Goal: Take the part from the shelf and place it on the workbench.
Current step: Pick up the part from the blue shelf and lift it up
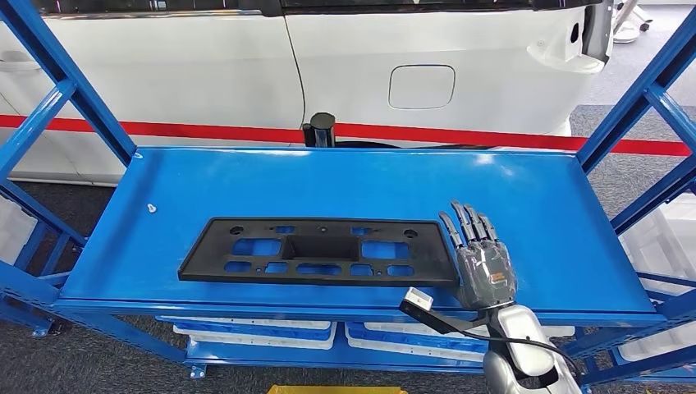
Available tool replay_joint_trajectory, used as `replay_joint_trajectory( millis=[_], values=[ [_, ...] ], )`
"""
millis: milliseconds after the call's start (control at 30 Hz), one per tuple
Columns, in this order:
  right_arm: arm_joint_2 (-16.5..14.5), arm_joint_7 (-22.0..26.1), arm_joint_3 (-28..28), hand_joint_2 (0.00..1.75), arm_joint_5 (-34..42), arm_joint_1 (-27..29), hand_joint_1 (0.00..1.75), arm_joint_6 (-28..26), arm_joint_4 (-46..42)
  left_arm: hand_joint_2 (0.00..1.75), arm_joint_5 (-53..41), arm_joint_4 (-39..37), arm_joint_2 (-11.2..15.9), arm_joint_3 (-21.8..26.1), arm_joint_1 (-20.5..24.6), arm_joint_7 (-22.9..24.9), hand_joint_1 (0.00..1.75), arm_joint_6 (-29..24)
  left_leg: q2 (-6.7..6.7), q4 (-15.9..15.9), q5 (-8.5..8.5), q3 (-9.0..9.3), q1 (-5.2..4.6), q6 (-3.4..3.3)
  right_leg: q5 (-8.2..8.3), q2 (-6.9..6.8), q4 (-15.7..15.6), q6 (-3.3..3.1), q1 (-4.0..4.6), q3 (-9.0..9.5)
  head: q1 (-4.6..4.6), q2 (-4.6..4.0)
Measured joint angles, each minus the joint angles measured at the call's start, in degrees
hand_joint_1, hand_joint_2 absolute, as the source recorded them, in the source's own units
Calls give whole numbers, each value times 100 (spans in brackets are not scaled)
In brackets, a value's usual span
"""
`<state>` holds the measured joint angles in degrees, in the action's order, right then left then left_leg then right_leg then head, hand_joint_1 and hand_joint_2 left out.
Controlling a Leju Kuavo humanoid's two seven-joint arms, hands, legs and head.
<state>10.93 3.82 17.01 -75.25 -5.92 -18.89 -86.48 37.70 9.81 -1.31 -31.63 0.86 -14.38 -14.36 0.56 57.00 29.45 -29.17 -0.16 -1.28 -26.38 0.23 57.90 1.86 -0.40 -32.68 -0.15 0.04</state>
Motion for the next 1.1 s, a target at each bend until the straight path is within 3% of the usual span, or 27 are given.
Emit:
replay_joint_trajectory(
  millis=[1100],
  values=[
    [-51,325,137,175,211,-383,0,98,399,0,-57,33,51,-10,-25,49,0,-53,-12,0,0,10,1,0,1,17,0,-1,1,4,-1,0]
  ],
)
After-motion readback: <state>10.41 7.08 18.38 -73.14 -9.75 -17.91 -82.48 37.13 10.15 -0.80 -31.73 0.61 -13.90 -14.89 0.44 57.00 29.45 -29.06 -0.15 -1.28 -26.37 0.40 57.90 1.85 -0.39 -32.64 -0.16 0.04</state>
